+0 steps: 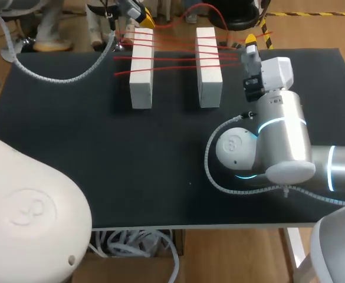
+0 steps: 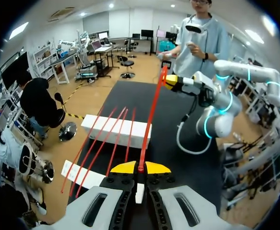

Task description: Grab the tape and strap the tape.

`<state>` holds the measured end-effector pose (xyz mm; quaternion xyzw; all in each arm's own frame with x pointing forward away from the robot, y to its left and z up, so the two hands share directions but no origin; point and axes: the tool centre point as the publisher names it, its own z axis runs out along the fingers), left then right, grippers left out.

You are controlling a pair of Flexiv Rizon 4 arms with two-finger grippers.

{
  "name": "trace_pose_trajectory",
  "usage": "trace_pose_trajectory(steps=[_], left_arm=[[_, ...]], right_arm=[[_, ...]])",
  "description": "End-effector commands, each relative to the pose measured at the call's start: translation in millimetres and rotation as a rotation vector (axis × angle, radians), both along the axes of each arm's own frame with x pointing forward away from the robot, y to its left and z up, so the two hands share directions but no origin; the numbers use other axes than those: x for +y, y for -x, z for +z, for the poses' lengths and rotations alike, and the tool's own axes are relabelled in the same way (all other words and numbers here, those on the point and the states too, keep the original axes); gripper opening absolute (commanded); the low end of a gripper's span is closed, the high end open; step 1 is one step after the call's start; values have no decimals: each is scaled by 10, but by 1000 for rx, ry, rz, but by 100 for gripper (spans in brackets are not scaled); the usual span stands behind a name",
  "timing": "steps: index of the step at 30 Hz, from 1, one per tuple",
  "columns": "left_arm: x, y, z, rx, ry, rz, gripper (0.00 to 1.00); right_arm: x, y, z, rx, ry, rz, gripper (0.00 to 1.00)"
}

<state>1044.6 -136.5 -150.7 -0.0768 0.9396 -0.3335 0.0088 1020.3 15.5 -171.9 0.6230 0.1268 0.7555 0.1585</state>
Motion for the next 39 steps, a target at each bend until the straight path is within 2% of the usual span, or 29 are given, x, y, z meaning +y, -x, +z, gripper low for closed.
trace_pose_trajectory(steps=[1, 9, 15, 23, 27, 31, 39], left_arm=[[11, 100, 76, -4, -45, -5, 0], [-6, 145, 134, 31, -65, -35, 0], [12, 166, 213, 62, -116, -34, 0], [10, 171, 360, 39, -154, -32, 0], [-8, 160, 384, 26, -150, -37, 0], [-30, 146, 370, 22, -113, -52, 0], [-30, 146, 370, 22, -113, -52, 0]], right_arm=[[-5, -3, 21, 5, 1, 2, 0], [-5, -3, 21, 5, 1, 2, 0], [-5, -3, 21, 5, 1, 2, 0], [-5, -3, 21, 5, 1, 2, 0], [-5, -3, 21, 5, 1, 2, 0], [-5, -3, 21, 5, 1, 2, 0], [-5, -3, 21, 5, 1, 2, 0]])
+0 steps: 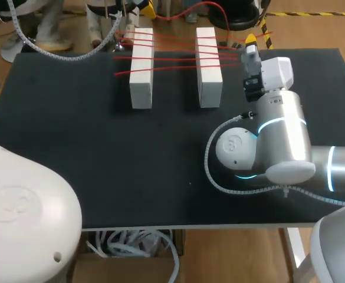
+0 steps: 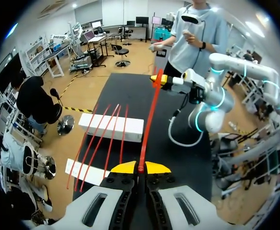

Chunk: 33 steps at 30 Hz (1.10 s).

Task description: Grab the tape and strap the tape.

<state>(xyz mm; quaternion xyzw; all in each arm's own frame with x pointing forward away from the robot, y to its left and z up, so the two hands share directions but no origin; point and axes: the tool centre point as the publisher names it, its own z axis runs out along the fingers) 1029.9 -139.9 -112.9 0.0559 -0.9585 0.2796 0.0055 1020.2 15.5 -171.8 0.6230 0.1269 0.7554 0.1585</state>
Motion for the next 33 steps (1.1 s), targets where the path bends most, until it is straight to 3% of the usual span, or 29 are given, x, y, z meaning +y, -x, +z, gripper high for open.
trace_pose_trajectory(steps=[1, 6, 8, 12, 14, 17, 23, 33], left_arm=[[4, 0, -8, 0, 0, -2, 0], [4, 0, -8, 0, 0, -2, 0], [4, 0, -8, 0, 0, -2, 0], [4, 0, -8, 0, 0, -2, 0], [4, 0, -8, 0, 0, -2, 0], [4, 0, -8, 0, 0, -2, 0], [4, 0, -8, 0, 0, -2, 0], [4, 0, -8, 0, 0, -2, 0]], right_arm=[[-5, -4, 19, 4, 1, 2, 0], [-5, -4, 19, 4, 1, 2, 0], [-12, -32, 100, -46, 80, -13, 0], [-41, -69, 263, -71, 263, -45, 0], [-50, -89, 335, -133, 307, -47, 0], [-61, -112, 433, -143, 346, -67, 0], [-119, -75, 519, -94, 413, -123, 0], [-160, 187, 798, 32, 459, -133, 0]])
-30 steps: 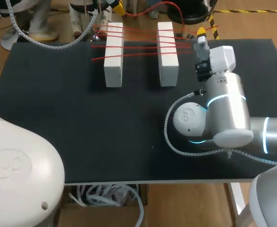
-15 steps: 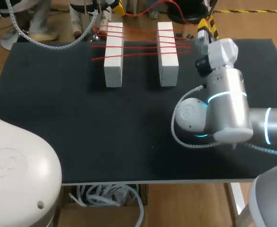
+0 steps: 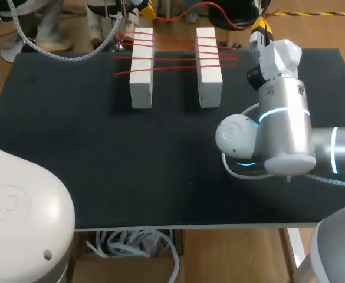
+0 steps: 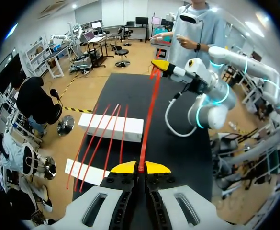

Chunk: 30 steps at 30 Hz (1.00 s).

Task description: Grab the tape and strap the tape.

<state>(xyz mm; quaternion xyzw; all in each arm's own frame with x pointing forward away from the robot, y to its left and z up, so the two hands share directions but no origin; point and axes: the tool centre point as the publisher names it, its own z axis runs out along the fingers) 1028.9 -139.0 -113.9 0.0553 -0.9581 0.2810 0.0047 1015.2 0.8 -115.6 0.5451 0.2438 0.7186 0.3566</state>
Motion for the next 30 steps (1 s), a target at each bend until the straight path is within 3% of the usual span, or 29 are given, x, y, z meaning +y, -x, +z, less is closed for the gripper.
trace_pose_trajectory(steps=[1, 12, 18, 30], left_arm=[[-6, -11, 3, 2, -3, -1, 0], [-6, -11, 3, 2, -3, -1, 0], [-6, -11, 3, 2, -3, -1, 0], [-6, -11, 3, 2, -3, -1, 0]], right_arm=[[1, 163, 293, 129, -17, -7, 0], [117, 266, 668, 236, -92, 21, 0], [45, 245, 725, 240, -64, -17, 0], [-19, 206, 773, 236, -105, -45, 0]])
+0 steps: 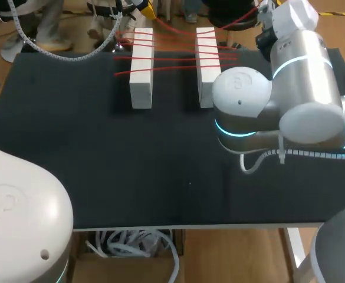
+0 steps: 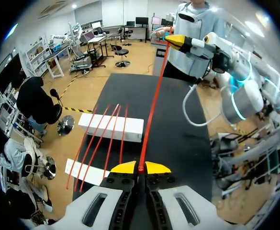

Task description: Grab the tape and strap the tape.

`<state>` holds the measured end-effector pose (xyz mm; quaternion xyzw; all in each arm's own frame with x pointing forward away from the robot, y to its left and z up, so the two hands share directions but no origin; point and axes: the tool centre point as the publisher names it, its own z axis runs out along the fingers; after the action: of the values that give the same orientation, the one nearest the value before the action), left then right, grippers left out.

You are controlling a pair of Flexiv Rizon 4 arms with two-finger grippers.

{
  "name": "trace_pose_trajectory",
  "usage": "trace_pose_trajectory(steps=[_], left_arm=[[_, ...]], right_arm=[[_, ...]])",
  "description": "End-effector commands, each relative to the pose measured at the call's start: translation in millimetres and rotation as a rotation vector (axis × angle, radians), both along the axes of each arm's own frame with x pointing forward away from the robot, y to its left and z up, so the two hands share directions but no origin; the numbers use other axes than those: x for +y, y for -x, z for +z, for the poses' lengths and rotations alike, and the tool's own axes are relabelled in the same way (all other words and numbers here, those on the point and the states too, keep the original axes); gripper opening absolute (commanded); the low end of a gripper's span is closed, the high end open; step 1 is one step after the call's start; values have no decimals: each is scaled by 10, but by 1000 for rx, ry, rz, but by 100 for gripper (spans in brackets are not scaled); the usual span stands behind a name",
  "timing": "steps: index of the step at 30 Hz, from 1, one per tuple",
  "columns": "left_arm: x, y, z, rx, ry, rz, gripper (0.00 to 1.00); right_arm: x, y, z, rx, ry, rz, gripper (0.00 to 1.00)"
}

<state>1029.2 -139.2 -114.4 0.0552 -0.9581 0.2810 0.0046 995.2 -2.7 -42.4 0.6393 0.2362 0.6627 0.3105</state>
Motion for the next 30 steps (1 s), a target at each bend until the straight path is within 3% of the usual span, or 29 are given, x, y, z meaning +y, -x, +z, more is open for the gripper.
trace_pose_trajectory(steps=[1, 24, 30], left_arm=[[-3, -8, 7, 3, -3, -1, 0], [-3, -8, 7, 3, -3, -1, 0], [-3, -8, 7, 3, -3, -1, 0]], right_arm=[[15, 6, 40, 23, -2, -16, 0], [15, 6, 40, 23, -2, -16, 0], [56, 91, 3, 24, 254, -93, 0]])
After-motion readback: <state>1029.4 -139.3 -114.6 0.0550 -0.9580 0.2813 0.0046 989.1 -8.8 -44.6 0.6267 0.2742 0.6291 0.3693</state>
